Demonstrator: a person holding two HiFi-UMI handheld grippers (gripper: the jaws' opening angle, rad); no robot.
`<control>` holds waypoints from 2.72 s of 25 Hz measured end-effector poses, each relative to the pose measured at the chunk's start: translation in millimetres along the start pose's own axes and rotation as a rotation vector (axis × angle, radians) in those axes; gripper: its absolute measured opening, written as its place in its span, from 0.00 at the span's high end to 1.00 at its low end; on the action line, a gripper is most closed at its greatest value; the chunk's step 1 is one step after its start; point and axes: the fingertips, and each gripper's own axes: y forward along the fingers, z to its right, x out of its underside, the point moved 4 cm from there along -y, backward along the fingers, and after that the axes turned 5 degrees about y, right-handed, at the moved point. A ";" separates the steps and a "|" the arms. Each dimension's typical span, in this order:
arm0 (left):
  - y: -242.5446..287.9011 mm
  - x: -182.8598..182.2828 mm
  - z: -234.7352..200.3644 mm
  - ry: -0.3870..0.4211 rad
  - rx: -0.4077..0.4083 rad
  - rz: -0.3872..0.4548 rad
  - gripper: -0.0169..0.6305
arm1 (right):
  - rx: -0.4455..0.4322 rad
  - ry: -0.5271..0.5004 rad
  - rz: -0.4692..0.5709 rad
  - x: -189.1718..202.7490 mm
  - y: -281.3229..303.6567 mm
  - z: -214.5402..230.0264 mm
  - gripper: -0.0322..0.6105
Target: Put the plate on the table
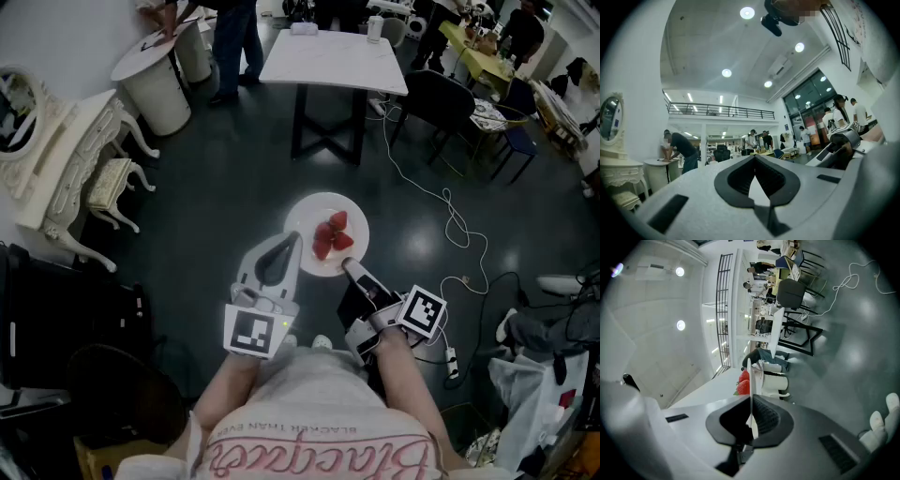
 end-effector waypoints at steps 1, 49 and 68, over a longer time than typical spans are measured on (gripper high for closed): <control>0.6 0.0 -0.3 -0.004 -0.002 0.000 0.97 | -0.001 -0.002 -0.001 -0.5 0.1 -0.6 0.93; 229.1 67.4 -129.3 -0.040 -0.006 -0.047 0.97 | -0.017 0.020 0.029 -170.8 198.2 26.2 0.93; 334.0 108.8 -226.4 -0.085 0.037 -0.040 0.97 | 0.016 0.010 0.079 -230.8 318.9 32.1 0.93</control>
